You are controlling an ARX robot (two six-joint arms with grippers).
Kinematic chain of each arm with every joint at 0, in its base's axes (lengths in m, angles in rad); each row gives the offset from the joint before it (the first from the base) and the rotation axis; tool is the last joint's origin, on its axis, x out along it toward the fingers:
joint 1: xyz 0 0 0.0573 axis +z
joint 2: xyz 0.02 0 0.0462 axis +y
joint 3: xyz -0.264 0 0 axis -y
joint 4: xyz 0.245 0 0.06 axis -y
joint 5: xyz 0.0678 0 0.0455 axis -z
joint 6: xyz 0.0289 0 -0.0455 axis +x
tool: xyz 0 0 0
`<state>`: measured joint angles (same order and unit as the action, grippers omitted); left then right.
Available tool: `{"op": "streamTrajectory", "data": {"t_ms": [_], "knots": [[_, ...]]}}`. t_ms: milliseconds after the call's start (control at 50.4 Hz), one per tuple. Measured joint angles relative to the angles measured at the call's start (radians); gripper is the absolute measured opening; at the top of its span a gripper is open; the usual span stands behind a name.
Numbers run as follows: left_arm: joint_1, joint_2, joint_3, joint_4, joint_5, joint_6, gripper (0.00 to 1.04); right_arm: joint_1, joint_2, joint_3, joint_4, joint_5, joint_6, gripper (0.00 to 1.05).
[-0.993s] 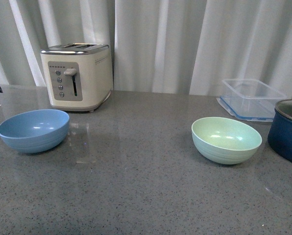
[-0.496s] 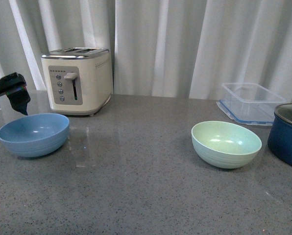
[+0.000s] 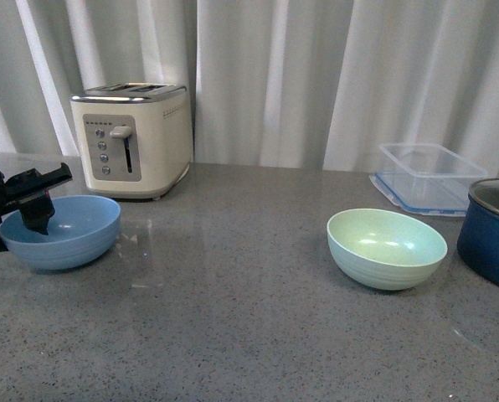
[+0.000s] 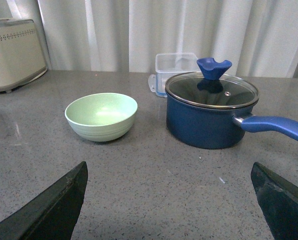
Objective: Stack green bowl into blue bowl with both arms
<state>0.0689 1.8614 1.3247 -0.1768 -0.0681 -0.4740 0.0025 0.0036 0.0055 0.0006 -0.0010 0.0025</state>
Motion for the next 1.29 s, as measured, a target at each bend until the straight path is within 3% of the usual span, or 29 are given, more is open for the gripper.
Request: {"op": "streamTrajectory", "data": {"t_ms": [278,596,893,1290], "knots": [[-0.016,-0.040,-0.009,-0.007,0.030,-0.013,0.03,0.000,0.000,0.000,0.000,0.000,0.000,0.95],[-0.167,-0.099,0.049,-0.016,0.053,-0.018,0.04,0.000,0.000,0.000,0.000,0.000,0.000,0.95],[-0.354,0.037,0.162,-0.062,-0.010,0.006,0.04,0.000,0.000,0.000,0.000,0.000,0.000,0.95],[-0.412,0.167,0.254,-0.105,-0.039,0.019,0.04,0.000,0.000,0.000,0.000,0.000,0.000,0.95]]}}
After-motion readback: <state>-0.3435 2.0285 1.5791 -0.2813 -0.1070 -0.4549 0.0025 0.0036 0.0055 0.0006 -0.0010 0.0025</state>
